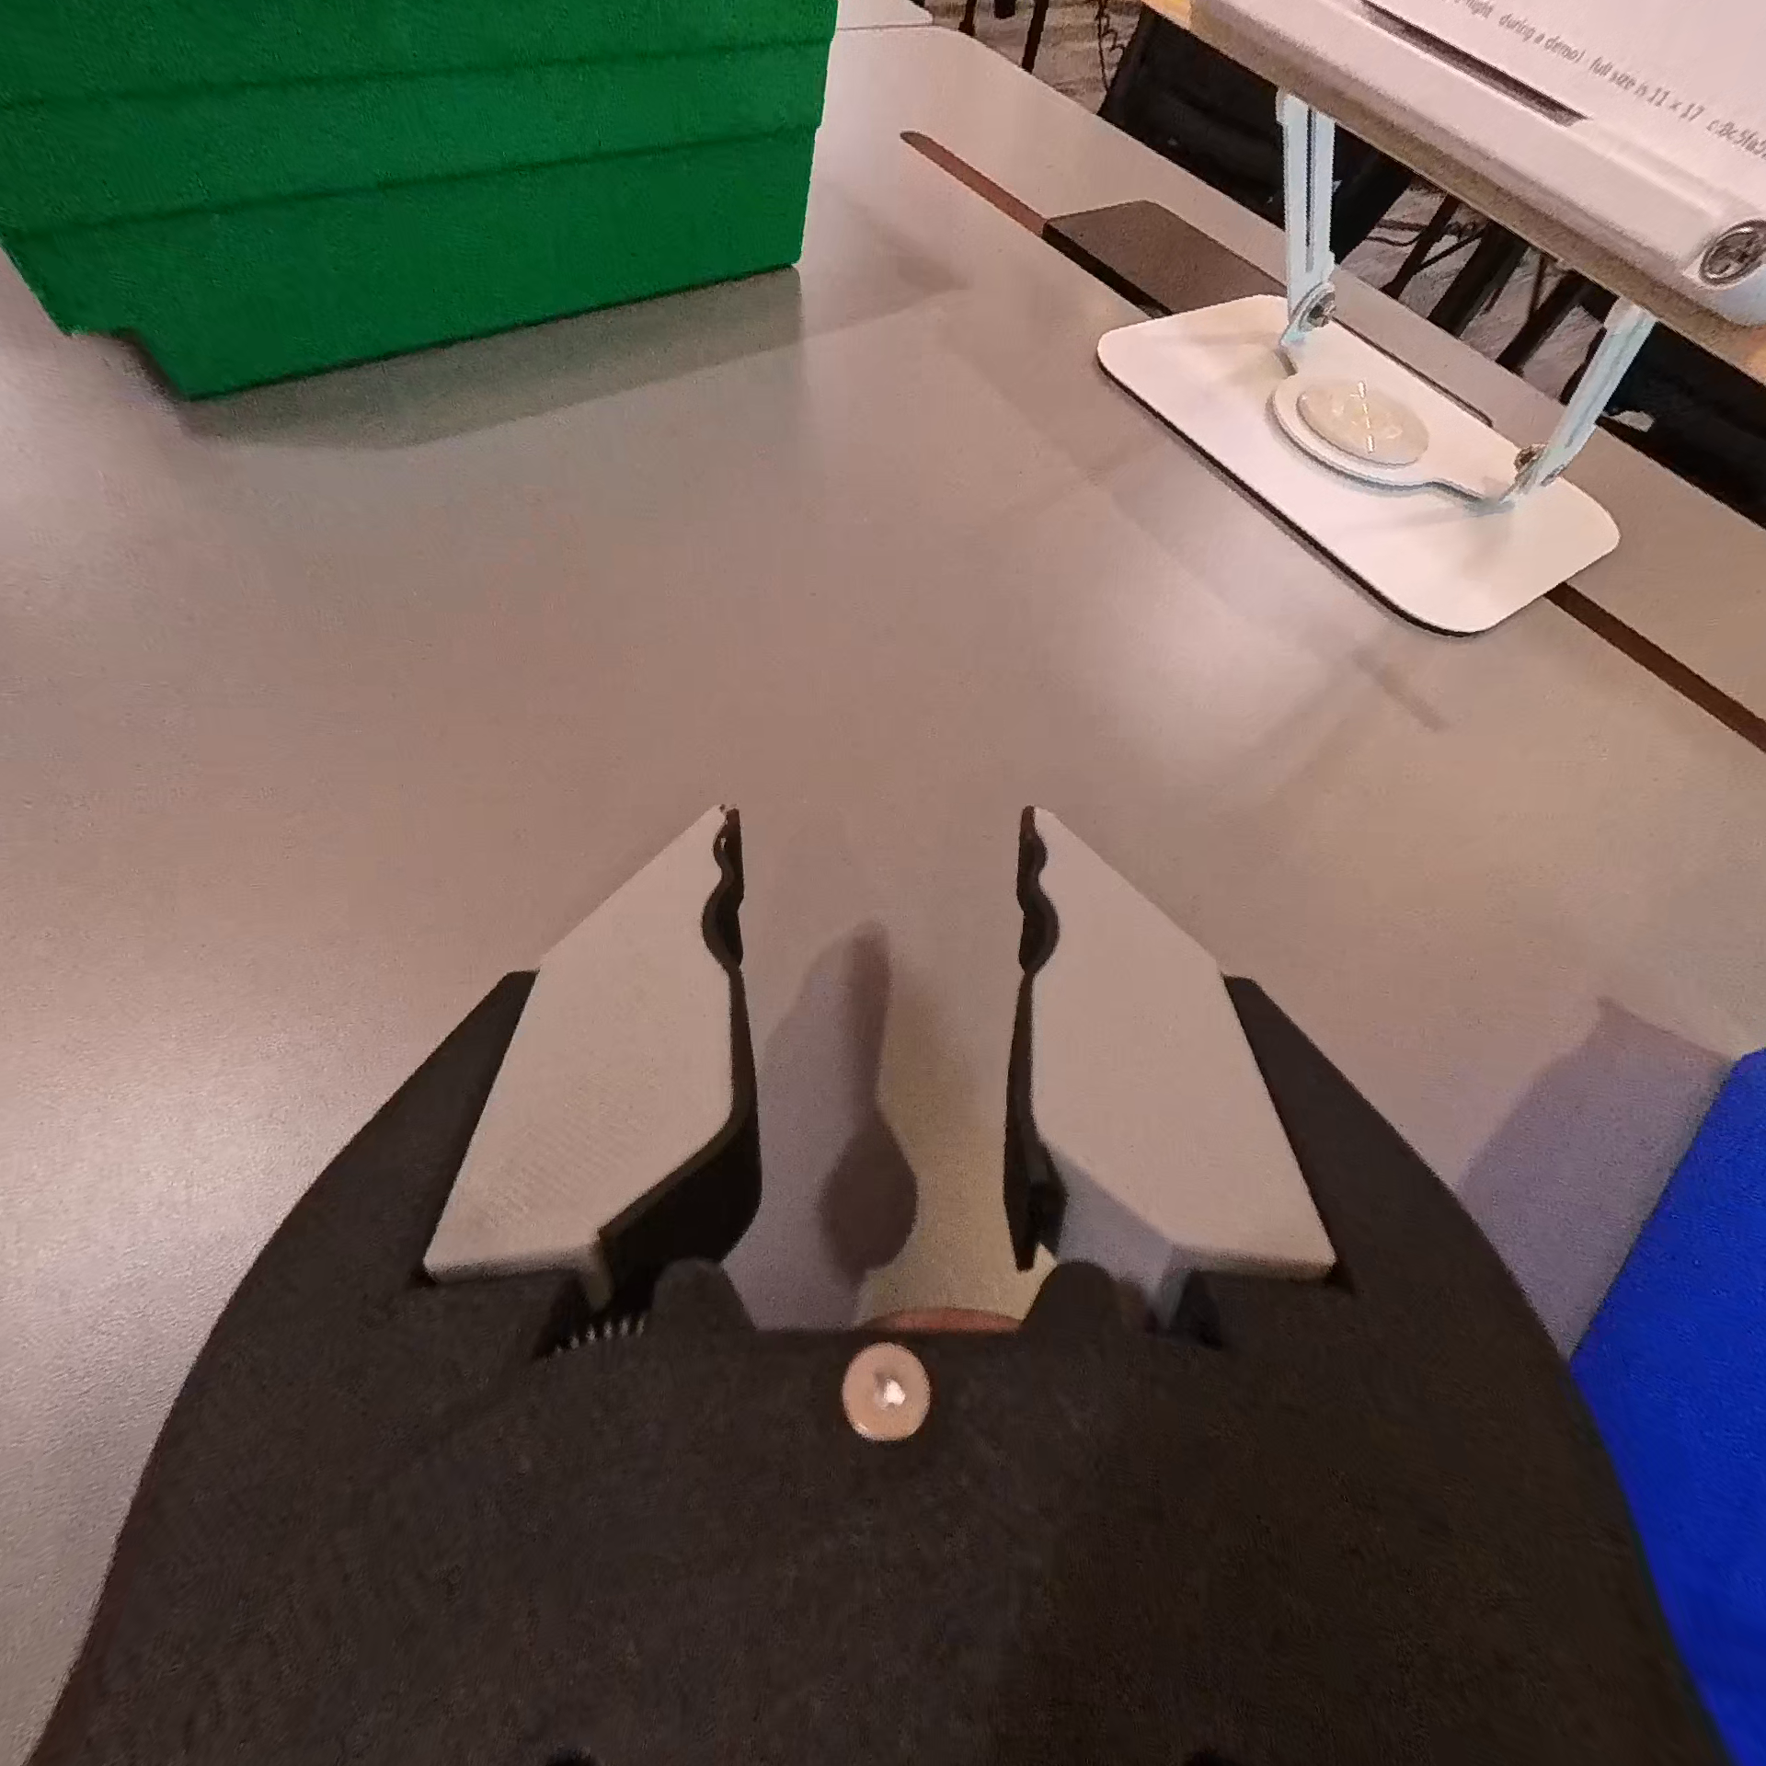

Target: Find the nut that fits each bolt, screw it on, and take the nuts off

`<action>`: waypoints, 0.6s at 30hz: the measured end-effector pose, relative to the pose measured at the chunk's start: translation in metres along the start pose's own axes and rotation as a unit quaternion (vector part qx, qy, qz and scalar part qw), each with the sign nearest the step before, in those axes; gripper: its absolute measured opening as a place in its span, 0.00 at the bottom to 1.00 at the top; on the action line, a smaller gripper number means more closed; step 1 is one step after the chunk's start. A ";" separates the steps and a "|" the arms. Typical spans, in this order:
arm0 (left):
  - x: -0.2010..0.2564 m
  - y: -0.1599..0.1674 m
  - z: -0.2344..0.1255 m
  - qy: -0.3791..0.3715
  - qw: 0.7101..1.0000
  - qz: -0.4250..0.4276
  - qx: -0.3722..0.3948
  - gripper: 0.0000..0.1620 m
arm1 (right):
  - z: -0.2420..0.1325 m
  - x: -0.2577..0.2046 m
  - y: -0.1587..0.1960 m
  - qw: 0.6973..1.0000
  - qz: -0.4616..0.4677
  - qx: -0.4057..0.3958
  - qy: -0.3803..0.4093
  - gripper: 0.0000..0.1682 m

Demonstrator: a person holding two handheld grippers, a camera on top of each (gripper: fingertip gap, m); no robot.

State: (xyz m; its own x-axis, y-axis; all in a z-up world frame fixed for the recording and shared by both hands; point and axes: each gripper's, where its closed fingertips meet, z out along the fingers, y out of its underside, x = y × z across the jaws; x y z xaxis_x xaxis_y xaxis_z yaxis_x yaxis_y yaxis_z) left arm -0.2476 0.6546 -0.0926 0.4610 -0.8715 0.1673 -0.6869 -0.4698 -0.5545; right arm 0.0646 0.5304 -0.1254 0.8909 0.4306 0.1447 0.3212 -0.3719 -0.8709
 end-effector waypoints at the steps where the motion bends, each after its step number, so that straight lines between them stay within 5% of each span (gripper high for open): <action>1: -0.011 0.016 0.012 -0.002 0.999 -0.022 -0.041 0.25 | -0.001 0.001 -0.001 1.000 0.000 0.001 0.001 0.33; 7: -0.024 0.070 0.056 -0.011 0.979 -0.044 -0.197 0.24 | -0.005 0.001 -0.004 1.000 0.008 0.015 0.003 0.33; 10: -0.033 0.066 0.060 -0.037 0.978 -0.022 -0.202 0.05 | -0.007 0.002 -0.007 1.000 0.009 0.021 -0.001 0.33; 18: -0.035 0.043 0.048 -0.083 0.980 0.026 -0.178 0.05 | -0.012 -0.002 -0.011 1.000 0.005 0.031 -0.005 0.32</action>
State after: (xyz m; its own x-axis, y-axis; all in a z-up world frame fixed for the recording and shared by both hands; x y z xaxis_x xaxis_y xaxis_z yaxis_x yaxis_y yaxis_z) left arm -0.2663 0.6715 -0.1618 0.4853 -0.8743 -0.0053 -0.8507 -0.4708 -0.2338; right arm 0.0630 0.5243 -0.1104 0.8902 0.4360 0.1319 0.2923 -0.3248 -0.8995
